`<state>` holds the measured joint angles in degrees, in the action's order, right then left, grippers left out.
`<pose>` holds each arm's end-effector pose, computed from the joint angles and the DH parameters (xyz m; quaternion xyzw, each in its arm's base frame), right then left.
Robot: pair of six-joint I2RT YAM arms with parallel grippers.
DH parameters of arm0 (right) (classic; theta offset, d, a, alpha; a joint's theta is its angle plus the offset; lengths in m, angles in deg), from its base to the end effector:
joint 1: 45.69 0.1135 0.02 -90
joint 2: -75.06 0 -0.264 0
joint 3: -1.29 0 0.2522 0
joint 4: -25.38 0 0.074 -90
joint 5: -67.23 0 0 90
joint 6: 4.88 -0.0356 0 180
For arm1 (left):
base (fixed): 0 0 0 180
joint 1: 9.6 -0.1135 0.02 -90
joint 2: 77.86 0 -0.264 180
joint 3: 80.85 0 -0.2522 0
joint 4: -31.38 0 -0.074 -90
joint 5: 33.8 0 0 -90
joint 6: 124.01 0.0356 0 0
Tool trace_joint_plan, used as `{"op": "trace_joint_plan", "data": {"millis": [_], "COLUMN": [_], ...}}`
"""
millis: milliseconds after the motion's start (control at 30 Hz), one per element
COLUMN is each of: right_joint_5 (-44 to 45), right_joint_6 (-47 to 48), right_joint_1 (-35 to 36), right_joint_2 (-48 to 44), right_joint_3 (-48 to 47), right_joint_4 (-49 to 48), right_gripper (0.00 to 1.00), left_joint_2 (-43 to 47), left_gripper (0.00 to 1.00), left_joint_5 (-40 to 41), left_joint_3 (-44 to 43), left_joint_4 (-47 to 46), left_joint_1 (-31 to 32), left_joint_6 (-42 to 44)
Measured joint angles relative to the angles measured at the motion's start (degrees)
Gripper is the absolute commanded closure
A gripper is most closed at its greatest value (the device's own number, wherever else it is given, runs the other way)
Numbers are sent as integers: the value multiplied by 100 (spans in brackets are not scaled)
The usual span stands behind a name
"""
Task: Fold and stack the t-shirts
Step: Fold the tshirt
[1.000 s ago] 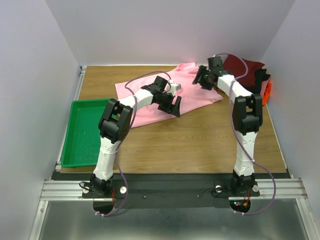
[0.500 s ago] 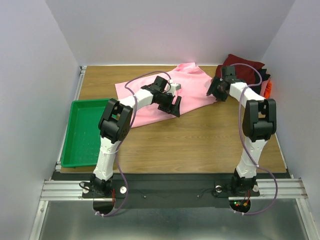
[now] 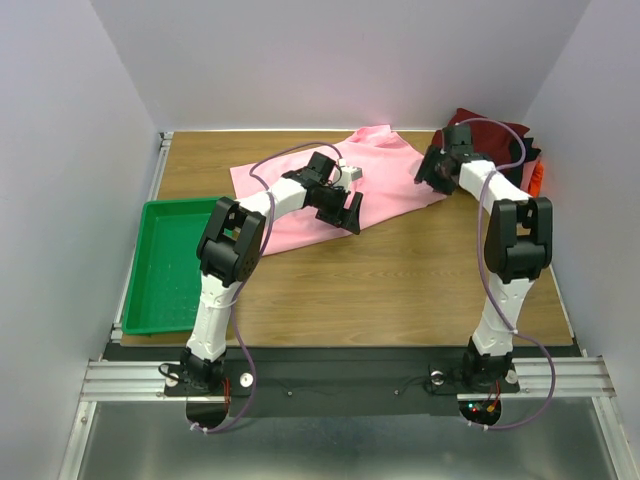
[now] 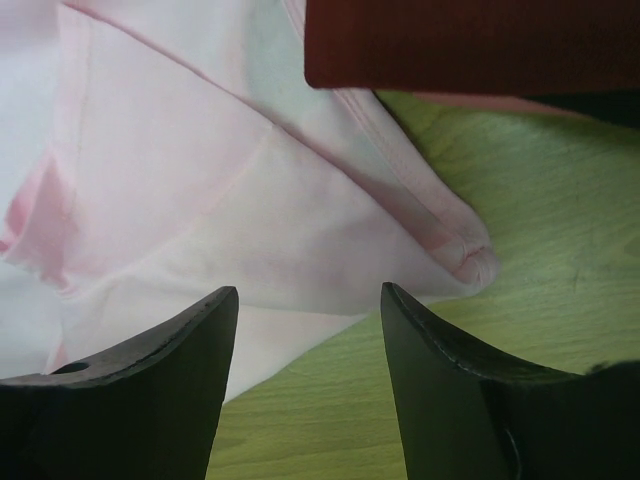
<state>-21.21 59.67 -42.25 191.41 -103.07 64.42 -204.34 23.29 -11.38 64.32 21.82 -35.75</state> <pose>0.4520 0.0262 0.2125 0.1844 0.9244 0.0708 0.3262 0.4062 -0.2708 0.1782 0.3261 0.8426 -0.3503 0.2470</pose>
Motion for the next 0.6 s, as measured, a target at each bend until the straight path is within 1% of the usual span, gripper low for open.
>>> {"op": "trace_joint_plan", "data": {"millis": [133,300,600], "right_joint_5": [55,61,219], "right_joint_6": [59,144,308], "right_joint_1": [-9,-48,-76], "right_joint_2": [-2,50,258], "right_joint_3": [-234,-310,-111], "right_joint_4": [-31,-46,-39], "right_gripper": [36,36,36], "left_joint_2": [0,0,0], "left_gripper": [14,15,14], "left_joint_5": [2,17,39], "left_joint_3": [0,0,-13], "left_joint_4": [4,9,33], "left_joint_1": [0,0,-2], "left_joint_6": [0,2,4]}}
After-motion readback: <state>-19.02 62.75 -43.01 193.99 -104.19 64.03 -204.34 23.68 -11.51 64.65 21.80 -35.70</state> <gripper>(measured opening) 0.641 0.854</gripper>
